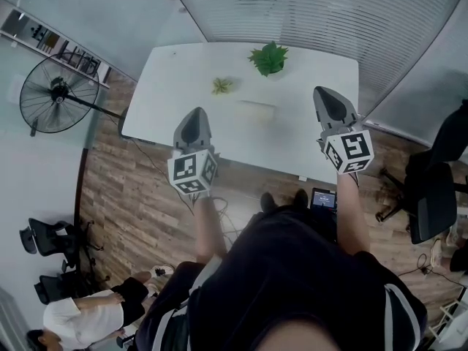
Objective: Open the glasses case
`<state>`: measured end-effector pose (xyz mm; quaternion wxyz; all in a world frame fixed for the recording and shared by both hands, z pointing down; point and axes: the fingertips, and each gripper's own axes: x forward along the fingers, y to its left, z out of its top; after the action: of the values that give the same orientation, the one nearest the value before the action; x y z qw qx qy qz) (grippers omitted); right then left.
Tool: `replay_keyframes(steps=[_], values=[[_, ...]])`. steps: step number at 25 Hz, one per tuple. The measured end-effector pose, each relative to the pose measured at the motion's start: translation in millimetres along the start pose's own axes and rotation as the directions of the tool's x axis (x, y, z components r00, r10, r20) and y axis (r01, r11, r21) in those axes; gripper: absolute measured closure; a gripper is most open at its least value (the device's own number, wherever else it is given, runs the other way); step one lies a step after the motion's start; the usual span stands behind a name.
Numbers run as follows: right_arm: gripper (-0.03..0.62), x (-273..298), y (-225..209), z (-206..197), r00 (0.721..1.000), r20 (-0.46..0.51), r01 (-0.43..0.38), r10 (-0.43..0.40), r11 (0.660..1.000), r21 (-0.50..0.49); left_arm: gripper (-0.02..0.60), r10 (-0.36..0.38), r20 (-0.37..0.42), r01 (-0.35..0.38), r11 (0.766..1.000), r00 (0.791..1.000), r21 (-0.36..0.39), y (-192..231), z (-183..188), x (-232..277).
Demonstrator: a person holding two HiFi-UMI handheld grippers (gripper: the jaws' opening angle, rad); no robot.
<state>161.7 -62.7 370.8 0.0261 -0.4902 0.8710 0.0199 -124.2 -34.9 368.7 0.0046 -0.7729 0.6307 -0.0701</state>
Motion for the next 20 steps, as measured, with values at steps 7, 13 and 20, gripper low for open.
replay_keyframes(steps=[7, 13, 20], values=[[0.579, -6, -18, -18, 1.000, -0.016, -0.008, 0.009, 0.999, 0.039, 0.581, 0.009, -0.048, -0.007, 0.999, 0.999, 0.043, -17, -2, 0], [0.579, 19, -18, -38, 0.997, -0.074, 0.006, -0.004, 1.000, 0.020, 0.581, -0.013, -0.093, 0.015, 1.000, 0.996, 0.023, 5, -28, 25], [0.579, 85, -9, -53, 0.987, -0.148, 0.060, -0.069, 0.996, -0.066, 0.581, -0.107, -0.061, 0.107, 0.994, 0.992, -0.006, 66, -38, 97]])
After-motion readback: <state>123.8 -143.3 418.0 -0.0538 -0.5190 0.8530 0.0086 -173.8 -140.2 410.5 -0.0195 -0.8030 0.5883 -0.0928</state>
